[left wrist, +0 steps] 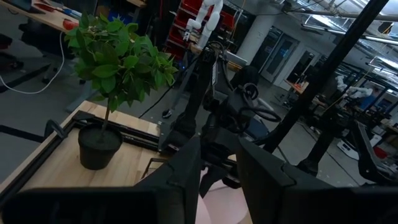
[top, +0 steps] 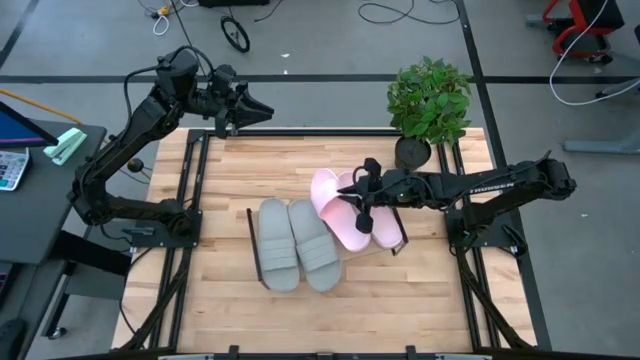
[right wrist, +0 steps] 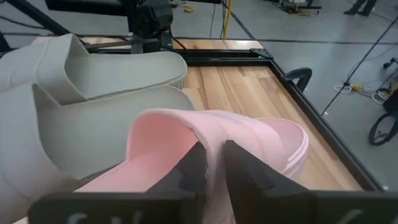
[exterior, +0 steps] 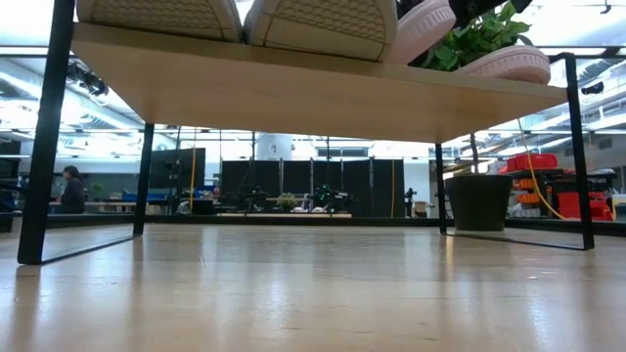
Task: Pick and place slides into the shelf
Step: Put the pink slide on the shelf, then adjust the right pink slide on the shelf
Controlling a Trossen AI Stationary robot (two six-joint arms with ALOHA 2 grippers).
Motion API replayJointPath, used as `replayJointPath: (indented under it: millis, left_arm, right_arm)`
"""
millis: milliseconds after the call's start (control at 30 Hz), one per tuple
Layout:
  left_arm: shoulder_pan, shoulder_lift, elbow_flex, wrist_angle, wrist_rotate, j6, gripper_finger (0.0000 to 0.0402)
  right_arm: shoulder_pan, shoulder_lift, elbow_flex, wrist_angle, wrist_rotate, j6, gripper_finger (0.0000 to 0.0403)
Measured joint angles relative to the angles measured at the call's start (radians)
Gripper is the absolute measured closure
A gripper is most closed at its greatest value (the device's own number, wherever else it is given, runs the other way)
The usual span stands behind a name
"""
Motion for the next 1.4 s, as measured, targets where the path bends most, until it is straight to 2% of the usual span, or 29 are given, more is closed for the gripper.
replayJointPath:
  millis: [133,300,600,1133,1400]
  left_arm:
    - [0.0,0.0,0.0,0.0,0.0,0.0,0.0294]
    - [0.0,0.0,0.0,0.0,0.0,0.0,0.0294]
    - [0.0,0.0,0.0,0.0,0.0,0.0,0.0294]
    - [0.0,0.0,0.0,-0.004,0.0,0.019,0.0294]
    - [0.0,0.0,0.0,-0.004,0.0,0.019,0.0294]
  right_arm:
    - [0.0,0.001,-0.001,0.001,-0.028,-0.008,0.0325]
    - [0.001,0.002,0.011,-0.013,-0.057,-0.009,0.0285]
    - [0.004,0.005,0.108,-0.17,-0.063,-0.06,0.0233]
    - [0.046,-0.008,0.234,-0.464,-0.08,-0.119,0.0205]
    - [0.088,-0.009,0.406,-0.733,-0.019,-0.14,0.0205]
